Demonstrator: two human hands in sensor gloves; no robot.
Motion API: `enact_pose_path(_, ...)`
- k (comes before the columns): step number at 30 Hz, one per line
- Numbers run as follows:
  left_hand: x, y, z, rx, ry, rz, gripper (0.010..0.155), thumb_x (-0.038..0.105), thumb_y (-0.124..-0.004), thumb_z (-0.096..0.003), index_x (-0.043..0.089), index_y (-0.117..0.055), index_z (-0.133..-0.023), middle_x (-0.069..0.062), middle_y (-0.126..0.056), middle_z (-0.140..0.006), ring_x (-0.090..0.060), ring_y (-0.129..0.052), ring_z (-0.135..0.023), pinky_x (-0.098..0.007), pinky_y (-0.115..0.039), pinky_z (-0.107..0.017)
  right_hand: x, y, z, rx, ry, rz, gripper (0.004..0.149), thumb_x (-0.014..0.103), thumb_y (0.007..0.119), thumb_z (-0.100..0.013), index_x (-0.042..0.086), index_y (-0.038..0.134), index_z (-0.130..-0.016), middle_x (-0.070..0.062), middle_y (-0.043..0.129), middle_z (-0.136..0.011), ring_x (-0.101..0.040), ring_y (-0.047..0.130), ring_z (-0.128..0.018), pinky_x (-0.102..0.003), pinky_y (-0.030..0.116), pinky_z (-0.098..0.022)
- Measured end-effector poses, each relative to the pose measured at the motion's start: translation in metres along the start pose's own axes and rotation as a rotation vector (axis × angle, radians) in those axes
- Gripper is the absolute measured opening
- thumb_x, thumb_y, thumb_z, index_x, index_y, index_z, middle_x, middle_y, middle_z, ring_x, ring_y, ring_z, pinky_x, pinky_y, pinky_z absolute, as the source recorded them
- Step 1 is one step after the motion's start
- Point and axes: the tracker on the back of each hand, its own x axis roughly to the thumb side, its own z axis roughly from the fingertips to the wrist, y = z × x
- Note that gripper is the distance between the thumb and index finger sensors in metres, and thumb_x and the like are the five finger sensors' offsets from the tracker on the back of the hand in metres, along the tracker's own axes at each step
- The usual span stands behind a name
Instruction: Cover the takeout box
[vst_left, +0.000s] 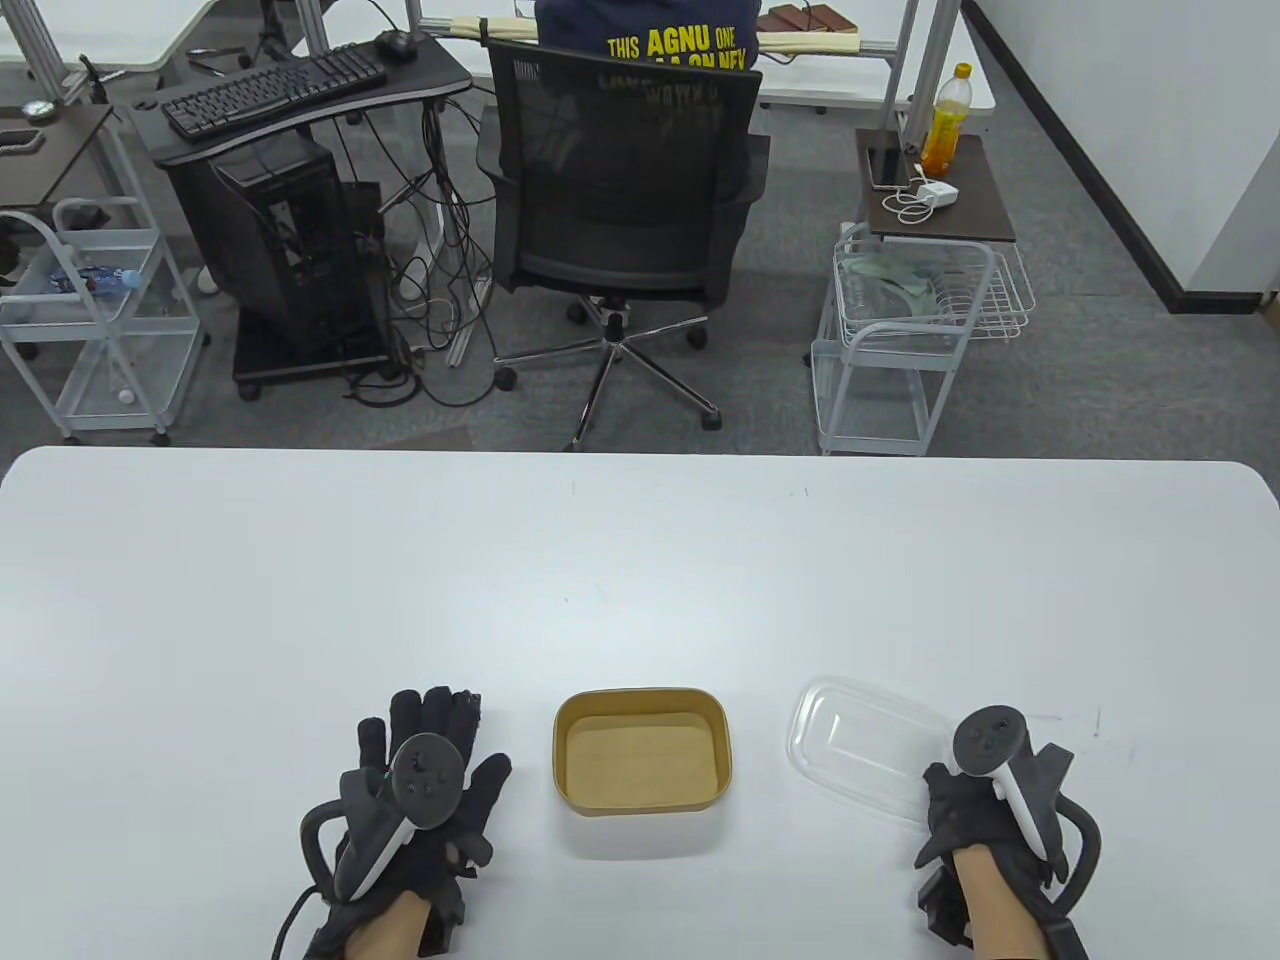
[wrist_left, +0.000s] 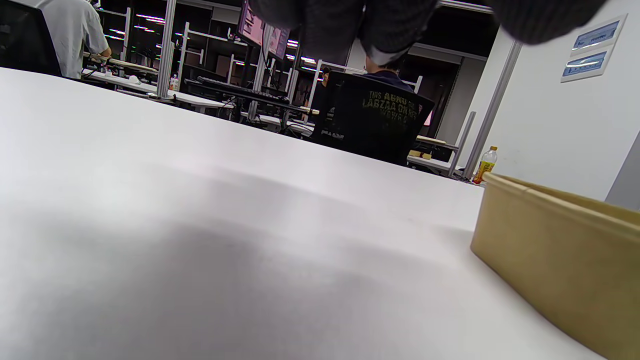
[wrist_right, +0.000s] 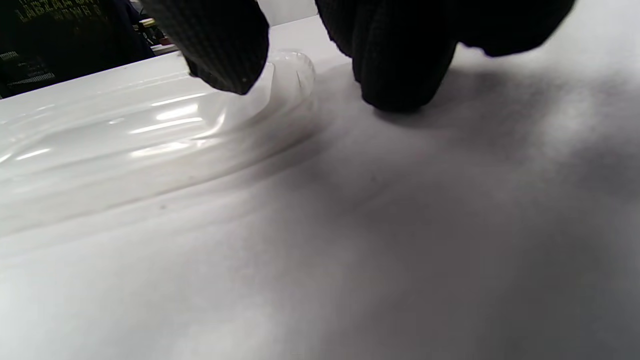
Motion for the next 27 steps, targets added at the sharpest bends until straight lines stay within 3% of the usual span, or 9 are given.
enact_pose_path(6,0.001,0.000,0.000,0.009,0.000,0.011,0.073,0.074,-0.066,-0.0357,0.047,-0.057,-0.104,0.014,-0.056,-0.122,-0.013,-0.043,-0.118,-0.035,-0.024,-0.083,0.000,-0.001,-0.004,-0.054,0.022,0.022,0.051,0.037,0.085,-0.054,-0.004,0.080,-0.086,-0.013,0.095,-0.059,-0.014,0.099,-0.027,-0.033,0.088,-0.011)
enact_pose_path(12,0.002,-0.002,0.000,0.006,0.001,0.012,0.074,0.074,-0.066,-0.0358,0.046,-0.057,-0.104,0.014,-0.056,-0.122,-0.013,-0.043,-0.118,-0.035,-0.024,-0.083,-0.012,-0.003,-0.011,-0.022,0.056,-0.113,0.037,0.031,0.082,-0.055,0.001,0.087,-0.076,-0.008,0.098,-0.048,-0.012,0.099,-0.019,-0.033,0.089,-0.007)
enact_pose_path(24,0.003,-0.003,0.000,-0.003,0.005,0.008,0.074,0.074,-0.065,-0.0359,0.046,-0.057,-0.104,0.014,-0.056,-0.122,-0.014,-0.043,-0.118,-0.036,-0.025,-0.083,-0.008,-0.001,-0.010,-0.026,0.034,-0.064,0.038,0.034,0.081,-0.056,0.002,0.087,-0.075,-0.007,0.099,-0.049,-0.014,0.099,-0.021,-0.033,0.089,-0.009)
enact_pose_path(27,0.003,-0.003,0.000,-0.001,0.006,0.012,0.074,0.074,-0.065,-0.0359,0.046,-0.057,-0.104,0.014,-0.056,-0.122,-0.013,-0.043,-0.118,-0.035,-0.025,-0.083,-0.008,-0.007,-0.006,-0.050,-0.001,-0.113,0.038,0.036,0.079,-0.056,0.005,0.085,-0.076,-0.006,0.098,-0.059,-0.019,0.105,-0.030,-0.037,0.093,-0.017)
